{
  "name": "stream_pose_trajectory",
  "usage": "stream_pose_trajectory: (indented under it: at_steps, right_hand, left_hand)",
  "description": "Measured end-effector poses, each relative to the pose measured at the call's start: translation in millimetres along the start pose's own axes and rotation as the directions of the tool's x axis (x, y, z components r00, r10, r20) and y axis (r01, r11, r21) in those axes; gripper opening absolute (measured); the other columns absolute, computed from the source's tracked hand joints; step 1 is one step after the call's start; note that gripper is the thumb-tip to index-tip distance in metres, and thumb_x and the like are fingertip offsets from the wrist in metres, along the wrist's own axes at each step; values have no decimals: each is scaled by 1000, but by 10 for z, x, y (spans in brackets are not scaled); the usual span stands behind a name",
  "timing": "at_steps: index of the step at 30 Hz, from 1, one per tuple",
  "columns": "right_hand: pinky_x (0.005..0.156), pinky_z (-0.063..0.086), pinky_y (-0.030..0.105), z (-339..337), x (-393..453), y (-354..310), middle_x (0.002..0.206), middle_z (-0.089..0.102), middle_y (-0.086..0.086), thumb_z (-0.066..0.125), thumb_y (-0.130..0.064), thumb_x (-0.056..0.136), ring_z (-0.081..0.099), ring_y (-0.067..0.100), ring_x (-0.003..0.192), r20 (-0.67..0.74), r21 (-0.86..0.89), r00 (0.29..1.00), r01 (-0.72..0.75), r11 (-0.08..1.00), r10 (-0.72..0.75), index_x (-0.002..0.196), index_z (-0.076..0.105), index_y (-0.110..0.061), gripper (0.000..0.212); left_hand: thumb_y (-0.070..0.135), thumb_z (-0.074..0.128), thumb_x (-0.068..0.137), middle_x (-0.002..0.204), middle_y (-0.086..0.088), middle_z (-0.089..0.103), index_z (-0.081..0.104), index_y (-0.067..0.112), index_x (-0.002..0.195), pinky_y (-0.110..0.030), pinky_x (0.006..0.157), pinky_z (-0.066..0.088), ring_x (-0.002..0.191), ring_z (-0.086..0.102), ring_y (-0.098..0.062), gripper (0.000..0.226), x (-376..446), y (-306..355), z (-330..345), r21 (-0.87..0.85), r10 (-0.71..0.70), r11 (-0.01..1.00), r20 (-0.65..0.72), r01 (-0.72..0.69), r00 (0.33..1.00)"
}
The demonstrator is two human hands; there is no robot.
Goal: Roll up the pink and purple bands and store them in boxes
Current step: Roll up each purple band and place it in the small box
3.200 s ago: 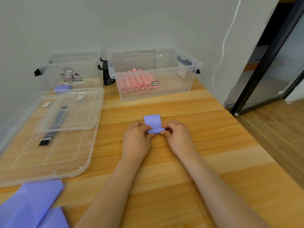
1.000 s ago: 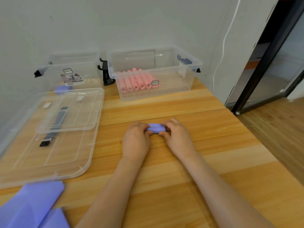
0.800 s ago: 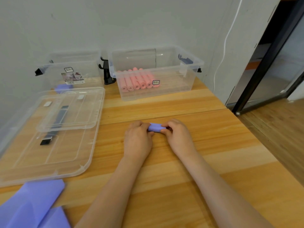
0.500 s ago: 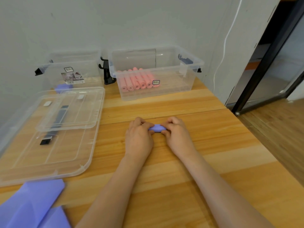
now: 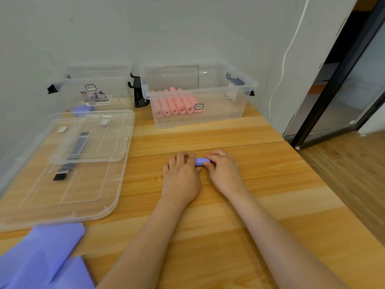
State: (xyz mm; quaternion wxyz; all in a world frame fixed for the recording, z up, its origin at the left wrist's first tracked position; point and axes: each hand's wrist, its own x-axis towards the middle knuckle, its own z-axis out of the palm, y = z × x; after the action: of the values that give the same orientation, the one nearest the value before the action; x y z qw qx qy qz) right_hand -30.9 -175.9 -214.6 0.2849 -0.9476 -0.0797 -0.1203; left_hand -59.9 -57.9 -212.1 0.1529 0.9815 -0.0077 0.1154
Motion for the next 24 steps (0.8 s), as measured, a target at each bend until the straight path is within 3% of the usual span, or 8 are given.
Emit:
stream_pose_trajectory:
  at_steps: [3, 5, 9, 12, 14, 16, 20, 24]
  right_hand:
    - [94, 38, 33, 2, -1, -3, 110, 63, 7, 63, -12, 82, 52, 26, 106, -3, 102, 1000, -9, 995, 10, 105, 66, -7, 23]
    - [85, 38, 25, -17, -24, -20, 102, 66, 8, 68, -6, 76, 56, 24, 98, -20, 188, 999, -25, 982, 29, 100, 65, -6, 24]
    - [72, 41, 9, -116, -93, -77, 89, 67, 4, 71, 6, 69, 60, 11, 78, -38, 494, 992, -89, 865, 123, 92, 66, -8, 27]
    - [68, 41, 5, -178, -194, -188, 82, 66, -1, 69, 12, 68, 58, -8, 69, 17, 646, 991, -111, 755, 131, 85, 64, -11, 29]
    - [67, 41, 6, -182, -277, -277, 80, 63, -4, 67, 16, 68, 57, -13, 67, 46, 699, 991, -124, 705, 128, 81, 62, -10, 29]
    - [66, 43, 8, -178, -359, -352, 82, 62, 1, 64, 20, 69, 58, -12, 67, 85, 756, 988, -147, 638, 128, 77, 58, -12, 33]
    - [64, 46, 9, -241, -464, -476, 80, 62, -1, 62, 20, 71, 59, -9, 63, 109, 801, 989, -148, 580, 102, 81, 56, -15, 37]
    - [66, 45, 9, -392, -542, -603, 81, 65, -3, 67, 10, 74, 59, -10, 63, 126, 779, 990, -140, 612, 66, 91, 64, -10, 27]
  left_hand:
    - [39, 43, 94, 141, -2, 38, 31, 18, 144, -35, 100, 25, 128, 31, -22, 55, 9, -35, -21, -137, -26, 990, -10, 24, 1000]
    - [30, 54, 91, 137, -6, 46, 36, 13, 141, -32, 100, 29, 126, 39, -23, 56, 23, -65, -55, -379, -95, 923, -44, 71, 995]
    - [10, 67, 83, 126, -6, 57, 46, 8, 133, -17, 91, 38, 112, 54, -14, 54, -13, -74, -167, -735, -223, 659, 7, 156, 975]
    - [0, 63, 84, 99, 2, 67, 59, 7, 116, -10, 73, 46, 82, 61, -2, 33, -90, -28, -298, -924, -239, 321, 135, 209, 962]
    - [-4, 58, 85, 84, 9, 69, 66, 11, 93, -16, 74, 47, 75, 61, 0, 19, -177, -18, -359, -962, -239, 162, 176, 218, 955]
    - [-5, 56, 86, 80, 2, 69, 66, 13, 83, -22, 77, 47, 77, 62, -8, 21, -269, -23, -383, -973, -248, 70, 198, 221, 948]
    - [0, 57, 87, 78, -2, 65, 64, 12, 82, -21, 71, 46, 75, 58, -12, 15, -395, -25, -529, -974, -301, 79, 179, 211, 937]
    - [7, 62, 86, 80, -1, 64, 63, 16, 81, -16, 62, 47, 74, 57, -10, 10, -472, -25, -773, -942, -263, 278, 113, 188, 958]
